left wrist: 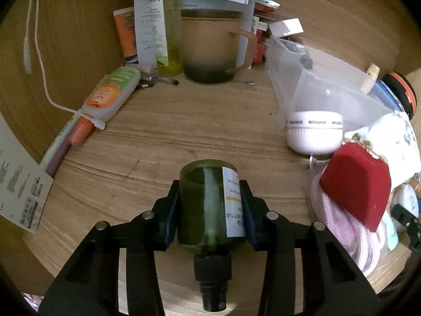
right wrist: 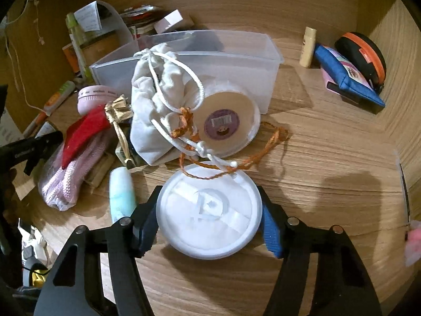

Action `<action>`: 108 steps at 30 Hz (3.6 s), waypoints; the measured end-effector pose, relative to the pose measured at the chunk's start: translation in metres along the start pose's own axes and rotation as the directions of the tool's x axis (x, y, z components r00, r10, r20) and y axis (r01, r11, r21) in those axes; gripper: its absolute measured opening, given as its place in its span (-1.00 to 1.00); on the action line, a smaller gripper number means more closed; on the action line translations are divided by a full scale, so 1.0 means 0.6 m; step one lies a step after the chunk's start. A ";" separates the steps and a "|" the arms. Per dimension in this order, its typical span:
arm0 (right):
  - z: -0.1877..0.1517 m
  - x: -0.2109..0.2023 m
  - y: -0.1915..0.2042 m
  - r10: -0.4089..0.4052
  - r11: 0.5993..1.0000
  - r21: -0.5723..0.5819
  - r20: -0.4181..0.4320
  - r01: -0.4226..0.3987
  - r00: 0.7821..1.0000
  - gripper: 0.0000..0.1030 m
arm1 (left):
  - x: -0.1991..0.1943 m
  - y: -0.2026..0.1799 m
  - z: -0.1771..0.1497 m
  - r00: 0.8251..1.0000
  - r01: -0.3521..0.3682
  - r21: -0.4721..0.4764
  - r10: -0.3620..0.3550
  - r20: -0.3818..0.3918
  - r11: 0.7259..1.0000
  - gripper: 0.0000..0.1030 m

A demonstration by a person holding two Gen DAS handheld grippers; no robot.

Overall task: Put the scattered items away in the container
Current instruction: 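Carry both items over the clear box and release them inside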

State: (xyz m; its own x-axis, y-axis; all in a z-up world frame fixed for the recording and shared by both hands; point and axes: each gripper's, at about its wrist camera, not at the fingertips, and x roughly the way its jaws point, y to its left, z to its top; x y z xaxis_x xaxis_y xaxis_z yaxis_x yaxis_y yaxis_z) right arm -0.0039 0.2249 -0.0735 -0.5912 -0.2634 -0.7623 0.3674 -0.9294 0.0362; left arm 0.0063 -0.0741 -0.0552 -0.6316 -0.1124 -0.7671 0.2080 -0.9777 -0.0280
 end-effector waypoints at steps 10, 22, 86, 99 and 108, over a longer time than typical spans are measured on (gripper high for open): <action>0.006 -0.028 -0.051 -0.085 0.994 0.067 0.047 0.082 0.995 0.21 | -0.040 -0.035 0.030 0.994 0.047 0.040 -0.050 0.092 0.998 -0.20; 0.094 -0.092 -0.072 -0.078 0.995 0.072 0.229 0.063 0.970 0.21 | -0.102 -0.088 0.081 0.966 0.111 0.102 -0.132 0.221 0.989 -0.20; 0.280 0.146 -0.003 0.088 0.979 -0.182 -0.017 -0.090 0.996 0.21 | 0.122 -0.249 0.263 0.979 0.197 0.294 -0.170 -0.117 0.935 -0.20; 0.278 0.154 -0.004 0.071 0.979 -0.188 -0.039 -0.077 0.997 0.24 | 0.128 -0.256 0.259 0.978 0.202 0.316 -0.175 -0.110 0.927 -0.20; 0.279 0.126 0.017 0.052 0.970 -0.239 0.057 -0.037 0.997 0.48 | 0.085 -0.249 0.260 0.976 0.218 0.314 -0.211 -0.055 0.924 0.20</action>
State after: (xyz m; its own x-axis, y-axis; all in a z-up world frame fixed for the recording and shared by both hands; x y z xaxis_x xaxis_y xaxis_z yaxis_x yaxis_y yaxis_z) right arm -0.1652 0.1524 -0.0223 -0.6112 -0.3257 -0.7214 0.5500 -0.8302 -0.0912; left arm -0.1734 0.0384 0.0100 -0.6189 0.1064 -0.7782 -0.1793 -0.9838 0.0081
